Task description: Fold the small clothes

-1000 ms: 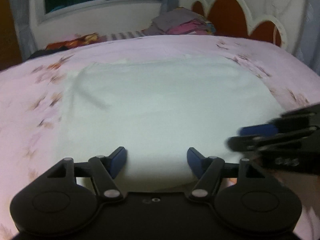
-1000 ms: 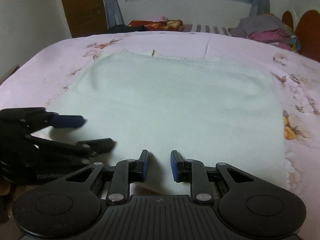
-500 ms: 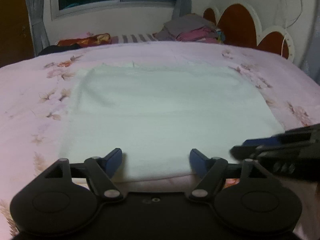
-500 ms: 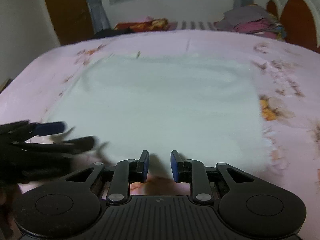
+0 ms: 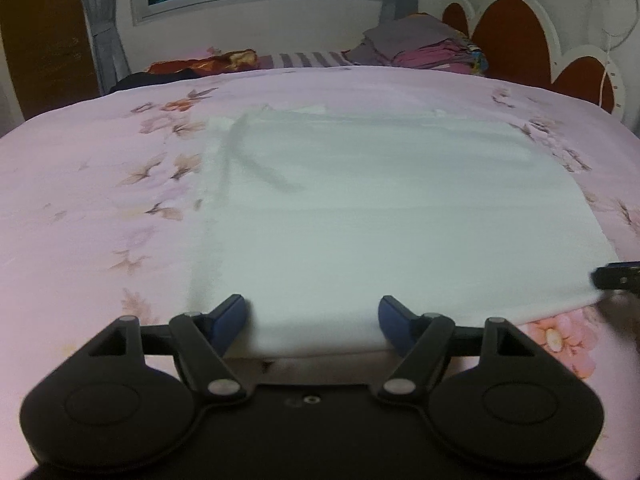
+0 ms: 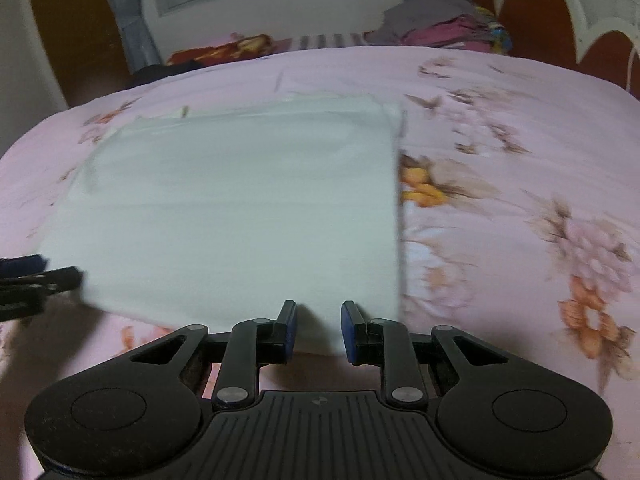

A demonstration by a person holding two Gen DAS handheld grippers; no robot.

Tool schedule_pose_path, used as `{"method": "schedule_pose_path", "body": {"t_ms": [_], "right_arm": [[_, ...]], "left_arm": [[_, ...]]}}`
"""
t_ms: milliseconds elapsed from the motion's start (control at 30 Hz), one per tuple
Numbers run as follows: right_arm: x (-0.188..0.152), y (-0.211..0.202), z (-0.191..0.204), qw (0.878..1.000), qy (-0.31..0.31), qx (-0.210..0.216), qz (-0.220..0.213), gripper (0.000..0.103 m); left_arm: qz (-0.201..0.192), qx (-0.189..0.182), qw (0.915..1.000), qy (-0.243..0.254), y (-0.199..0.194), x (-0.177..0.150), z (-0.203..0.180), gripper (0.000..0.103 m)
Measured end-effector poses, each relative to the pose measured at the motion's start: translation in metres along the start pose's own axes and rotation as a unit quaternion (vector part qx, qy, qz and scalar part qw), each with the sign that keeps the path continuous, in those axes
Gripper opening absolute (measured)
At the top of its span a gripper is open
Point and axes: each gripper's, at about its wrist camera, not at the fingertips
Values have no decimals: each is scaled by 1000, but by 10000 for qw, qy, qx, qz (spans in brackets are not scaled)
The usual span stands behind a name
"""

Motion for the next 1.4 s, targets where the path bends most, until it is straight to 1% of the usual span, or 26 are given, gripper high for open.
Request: {"method": "schedule_pose_path", "body": {"t_ms": [100,167,267,300,333,400,467,600,633,667,700,733,767,800,833,867,900,933,967,1000,1167,1200,1333,1400], "right_arm": [[-1,-3,-10,10000,60,0,12,23],[-1,-5,-10,10000,-4,9,12,23],[1,-15,-7,9998,-10,-22,-187,23],[1,-17,-8,9997,10,0,-226,23],[-1,-15,-9,9999,18,8,-151,23],[-6,-4,-11,9999,-55,-44,104,23],[-8,-5,-10,9999,-123,-32,39,23],[-7,-6,-15,10000,-25,42,54,24],[-7,-6,-16,10000,-6,69,42,26],[-8,-8,-17,9999,29,134,11,46],[-8,-12,-17,9998,56,169,-53,69],[-8,-17,-16,9997,36,152,-164,70],[-8,-26,-17,9991,9,239,-356,70],[-7,-29,-18,9987,23,295,-414,69],[-7,-33,-18,9983,54,372,-452,66],[-6,-35,-18,9978,70,422,-505,49],[-5,-37,-16,9974,93,435,-565,32],[-3,-37,-15,9972,141,421,-600,23],[0,-37,-14,9969,201,434,-620,7],[3,-36,-12,9965,245,469,-645,4],[26,-21,13,9942,254,788,-685,4],[31,-15,20,9935,230,877,-692,4],[53,19,47,9918,218,1112,-597,4],[63,38,58,9916,199,1151,-549,4]], "left_arm": [[19,15,10000,-40,-1,-1,6,73],[18,15,10000,-45,-2,-1,8,73],[-113,67,9999,-63,-8,0,9,72],[-85,63,9999,-82,-7,-2,10,72],[-6,55,9999,-84,-4,-3,11,72],[4,45,10000,-69,-2,-6,12,73],[17,36,9999,-106,-1,-6,13,73],[40,41,9998,-204,-5,-4,17,73],[22,77,9996,-264,-8,-4,19,73],[-7,107,9993,-361,-14,-5,22,73],[-47,111,9985,-526,-21,-7,27,73],[-100,65,9969,-779,-27,-10,34,73],[-174,-98,9928,-1179,-35,-14,42,70],[-207,-281,9880,-1503,-39,-18,48,69],[-200,-455,9824,-1801,-40,-23,53,62],[-166,-614,9745,-2152,-39,-28,58,48],[-118,-724,9668,-2449,-37,-33,61,45],[-85,-843,9571,-2771,-33,-39,65,44],[-96,-902,9476,-3064,-30,-43,68,44],[-157,-940,9389,-3306,-27,-47,70,44],[-462,-1280,8954,-4240,-5,-55,83,43],[-517,-1285,8909,-4325,0,-54,83,42],[-653,-1298,8773,-4575,21,-48,92,28],[-686,-1313,8726,-4654,32,-43,97,23]]}}
Point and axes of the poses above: each gripper's, at about its wrist camera, not at the fingertips, and y roughly the way its jaws point, z to its left, x to its top, and after that the axes turned 4 degrees about -z, right-handed
